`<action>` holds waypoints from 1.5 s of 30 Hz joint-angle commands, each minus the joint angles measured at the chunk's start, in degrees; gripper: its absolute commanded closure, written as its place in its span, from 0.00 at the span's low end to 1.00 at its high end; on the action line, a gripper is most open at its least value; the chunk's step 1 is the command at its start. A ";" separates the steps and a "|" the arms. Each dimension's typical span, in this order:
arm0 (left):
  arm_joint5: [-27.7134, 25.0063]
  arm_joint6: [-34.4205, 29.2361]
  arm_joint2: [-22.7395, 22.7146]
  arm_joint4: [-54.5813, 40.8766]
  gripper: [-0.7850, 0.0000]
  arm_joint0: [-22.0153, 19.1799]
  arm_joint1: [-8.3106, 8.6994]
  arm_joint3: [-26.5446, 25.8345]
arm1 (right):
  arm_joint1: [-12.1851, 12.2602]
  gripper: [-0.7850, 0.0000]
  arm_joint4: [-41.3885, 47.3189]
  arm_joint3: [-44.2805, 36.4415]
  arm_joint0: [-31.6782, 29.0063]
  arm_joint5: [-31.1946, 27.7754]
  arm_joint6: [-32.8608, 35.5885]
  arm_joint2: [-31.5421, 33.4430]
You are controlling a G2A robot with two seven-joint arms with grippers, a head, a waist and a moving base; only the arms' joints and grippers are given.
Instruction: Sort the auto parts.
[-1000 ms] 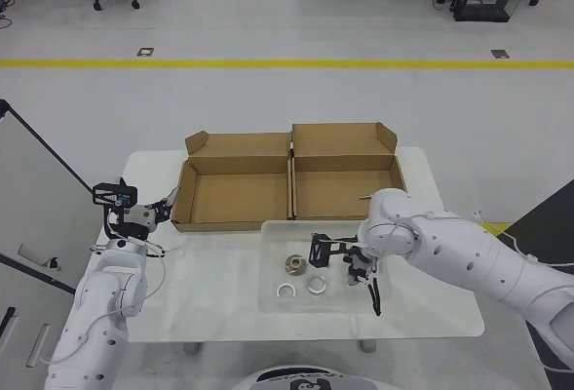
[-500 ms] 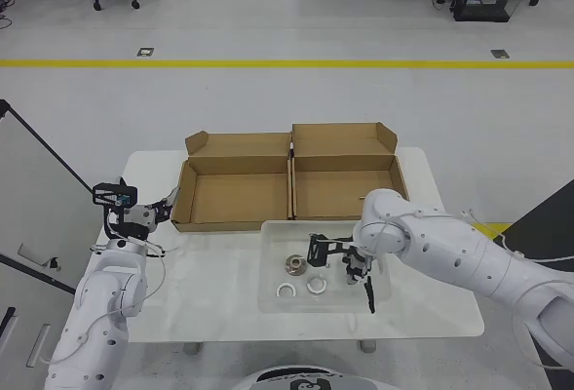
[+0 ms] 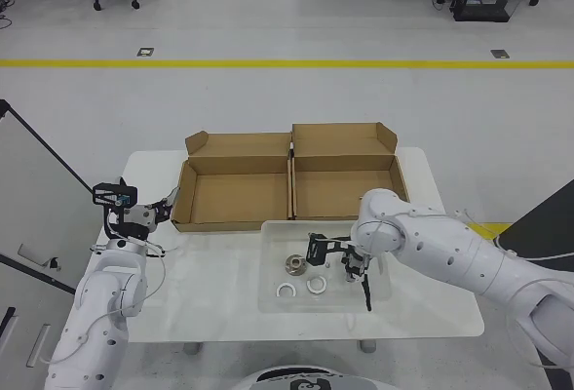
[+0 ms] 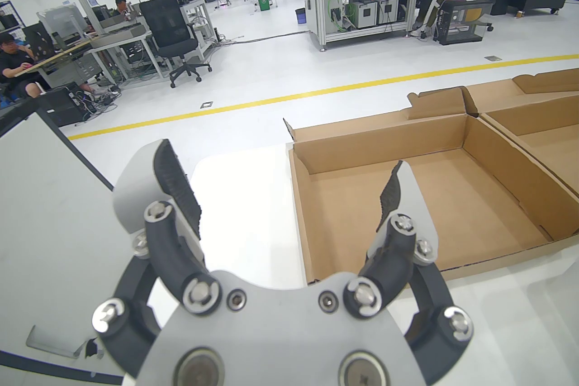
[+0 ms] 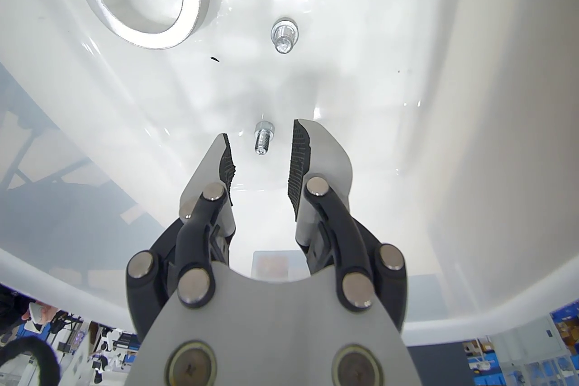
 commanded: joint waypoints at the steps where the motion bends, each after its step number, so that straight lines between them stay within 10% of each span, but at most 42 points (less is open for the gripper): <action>1: 0.00 0.00 0.00 0.00 0.00 0.00 0.00 0.00 | -0.20 0.63 -0.11 0.48 -0.10 -0.06 -0.06 -0.05; 4: 0.00 0.00 0.00 0.00 0.00 0.00 0.00 0.00 | -0.55 0.66 -0.16 1.14 -0.20 -0.23 -0.13 -0.12; 7: 0.00 0.00 0.00 0.00 0.00 0.00 0.00 0.00 | -0.84 1.00 0.08 1.71 -0.20 -0.07 -0.15 0.05; 45: 0.00 0.00 0.00 0.00 0.00 0.00 0.00 0.00 | 7.03 1.00 21.83 -11.40 -1.01 -2.00 -1.88 13.74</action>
